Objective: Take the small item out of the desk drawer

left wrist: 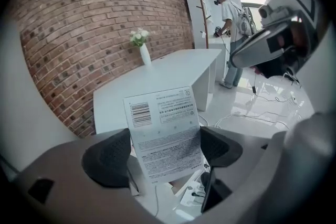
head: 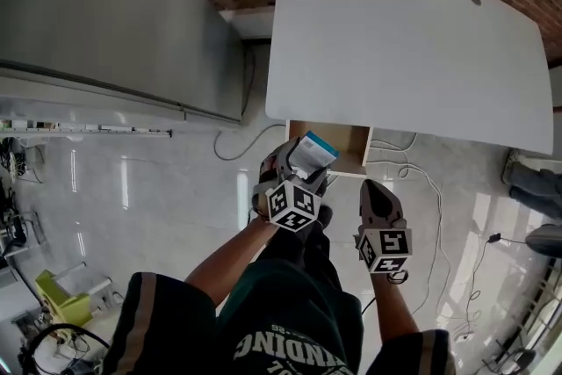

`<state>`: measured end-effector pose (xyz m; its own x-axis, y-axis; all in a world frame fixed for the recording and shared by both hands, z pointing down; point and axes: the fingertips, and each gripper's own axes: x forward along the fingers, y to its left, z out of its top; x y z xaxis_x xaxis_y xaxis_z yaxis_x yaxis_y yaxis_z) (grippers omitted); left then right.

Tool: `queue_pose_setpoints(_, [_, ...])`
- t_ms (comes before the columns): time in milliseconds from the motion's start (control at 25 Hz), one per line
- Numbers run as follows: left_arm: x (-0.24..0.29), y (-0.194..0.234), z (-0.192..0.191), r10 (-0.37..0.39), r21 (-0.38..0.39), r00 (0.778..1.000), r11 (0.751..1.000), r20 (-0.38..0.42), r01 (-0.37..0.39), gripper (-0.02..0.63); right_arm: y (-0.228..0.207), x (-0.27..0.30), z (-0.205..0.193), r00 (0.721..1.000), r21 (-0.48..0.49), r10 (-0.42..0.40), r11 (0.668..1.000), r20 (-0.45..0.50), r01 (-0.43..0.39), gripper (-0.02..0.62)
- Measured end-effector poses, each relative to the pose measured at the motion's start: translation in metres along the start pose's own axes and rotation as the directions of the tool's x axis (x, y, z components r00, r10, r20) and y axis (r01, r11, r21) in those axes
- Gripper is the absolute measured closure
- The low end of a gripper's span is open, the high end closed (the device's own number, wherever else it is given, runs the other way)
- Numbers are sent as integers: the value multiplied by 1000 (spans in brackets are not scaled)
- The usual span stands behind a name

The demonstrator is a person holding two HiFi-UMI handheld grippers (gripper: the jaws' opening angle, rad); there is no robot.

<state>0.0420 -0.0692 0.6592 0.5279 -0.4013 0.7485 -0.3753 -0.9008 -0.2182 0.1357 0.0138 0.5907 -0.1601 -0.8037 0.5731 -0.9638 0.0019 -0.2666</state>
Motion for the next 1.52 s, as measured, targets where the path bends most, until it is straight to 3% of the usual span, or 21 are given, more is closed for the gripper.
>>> queue_pose_setpoints(400, [-64, 78, 23, 178, -120, 983, 978, 48, -171, 173, 37, 12, 85, 991, -139, 95, 987, 99, -80, 572])
queue_pose_setpoints(920, [-152, 179, 87, 394, -179, 896, 915, 204, -362, 173, 80, 6, 206, 946, -287, 185, 952, 265, -106, 572])
queue_pose_setpoints(1160, [-169, 196, 102, 432, -199, 871, 898, 235, -392, 173, 80, -1, 227, 932, -305, 171, 950, 321, -69, 572])
queue_pose_setpoints(1520, [-168, 196, 111, 429, -222, 869, 898, 248, -380, 173, 76, -5, 228, 932, -302, 172, 951, 319, -73, 572])
